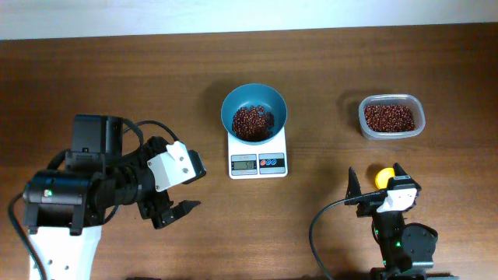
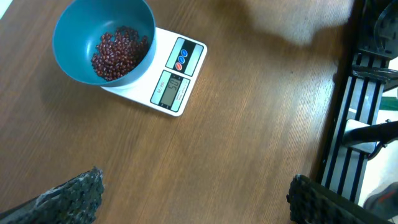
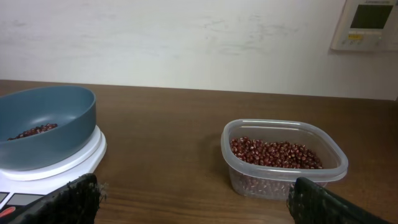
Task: Scoop item into bowl and weigh 50g on scale
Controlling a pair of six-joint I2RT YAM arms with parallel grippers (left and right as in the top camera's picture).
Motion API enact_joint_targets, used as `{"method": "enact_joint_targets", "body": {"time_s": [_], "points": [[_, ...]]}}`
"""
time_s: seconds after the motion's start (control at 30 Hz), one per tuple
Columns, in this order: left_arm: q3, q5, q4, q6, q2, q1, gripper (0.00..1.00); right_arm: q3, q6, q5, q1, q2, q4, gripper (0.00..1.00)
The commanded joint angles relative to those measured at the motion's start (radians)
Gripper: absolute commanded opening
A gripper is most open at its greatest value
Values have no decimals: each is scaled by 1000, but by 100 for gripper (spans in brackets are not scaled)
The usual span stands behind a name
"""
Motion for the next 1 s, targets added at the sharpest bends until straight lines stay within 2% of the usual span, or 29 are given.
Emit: {"method": "enact_joint_targets", "body": {"time_s": [0.0, 0.53, 0.7, 0.8, 0.97], "points": [[13, 3, 0, -9, 0, 7, 99, -9, 1, 13, 10, -8, -2, 99], [13, 5, 0, -9, 0, 7, 99, -9, 1, 13, 10, -8, -2, 99], [13, 79, 11, -9, -7, 5, 98, -9, 1, 13, 10, -8, -2, 99], [13, 143, 30, -9, -41, 5, 99, -9, 1, 13, 10, -8, -2, 99], [5, 129, 54, -17, -171, 5, 99, -9, 1, 13, 10, -8, -2, 99]]}}
